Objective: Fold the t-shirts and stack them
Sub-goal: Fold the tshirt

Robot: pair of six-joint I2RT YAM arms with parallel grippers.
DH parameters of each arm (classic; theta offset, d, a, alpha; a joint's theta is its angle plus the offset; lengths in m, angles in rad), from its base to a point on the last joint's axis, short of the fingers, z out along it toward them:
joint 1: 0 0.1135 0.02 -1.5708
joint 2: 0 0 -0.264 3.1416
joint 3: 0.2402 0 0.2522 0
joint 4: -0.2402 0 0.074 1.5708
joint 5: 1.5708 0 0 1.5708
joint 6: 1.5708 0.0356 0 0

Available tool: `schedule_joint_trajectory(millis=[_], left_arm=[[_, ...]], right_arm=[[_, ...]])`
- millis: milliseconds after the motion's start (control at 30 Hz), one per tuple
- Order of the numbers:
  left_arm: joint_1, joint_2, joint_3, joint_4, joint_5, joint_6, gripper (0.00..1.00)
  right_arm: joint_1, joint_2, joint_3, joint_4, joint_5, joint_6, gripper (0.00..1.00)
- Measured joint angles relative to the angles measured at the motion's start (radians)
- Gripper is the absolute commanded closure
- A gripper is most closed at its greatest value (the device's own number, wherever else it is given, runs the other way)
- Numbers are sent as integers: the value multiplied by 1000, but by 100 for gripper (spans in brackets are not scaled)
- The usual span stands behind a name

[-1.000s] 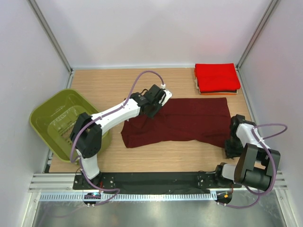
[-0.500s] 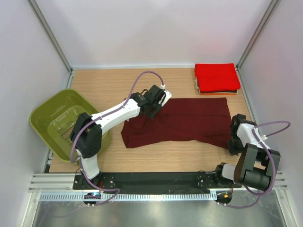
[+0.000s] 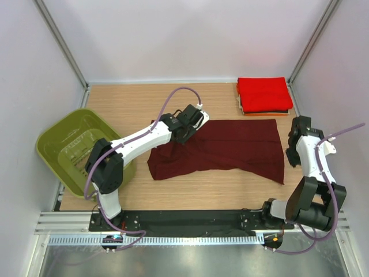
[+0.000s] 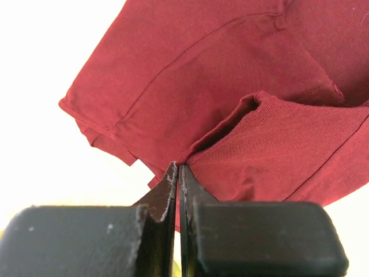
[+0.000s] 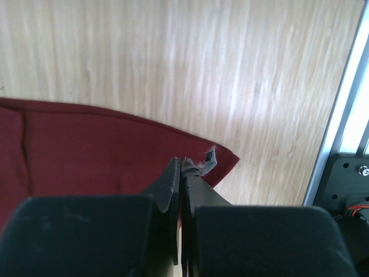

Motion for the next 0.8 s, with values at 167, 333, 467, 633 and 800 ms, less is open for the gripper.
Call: schedule_joint_trajectory(millis=[167, 333, 467, 633, 800], left_arm=[[0, 0, 7, 0, 0, 3, 100], [0, 0, 11, 1, 2, 0, 100], [0, 0, 10, 2, 3, -8, 100], [0, 0, -9, 1, 3, -27, 100], [0, 0, -24, -2, 3, -29, 100]], right_arm=[[17, -4, 19, 10, -24, -35, 83], [18, -31, -95, 53, -69, -27, 62], [18, -6, -169, 87, -96, 10, 60], [18, -21, -272, 157, -122, 53, 56], [18, -30, -300, 170, -122, 67, 54]])
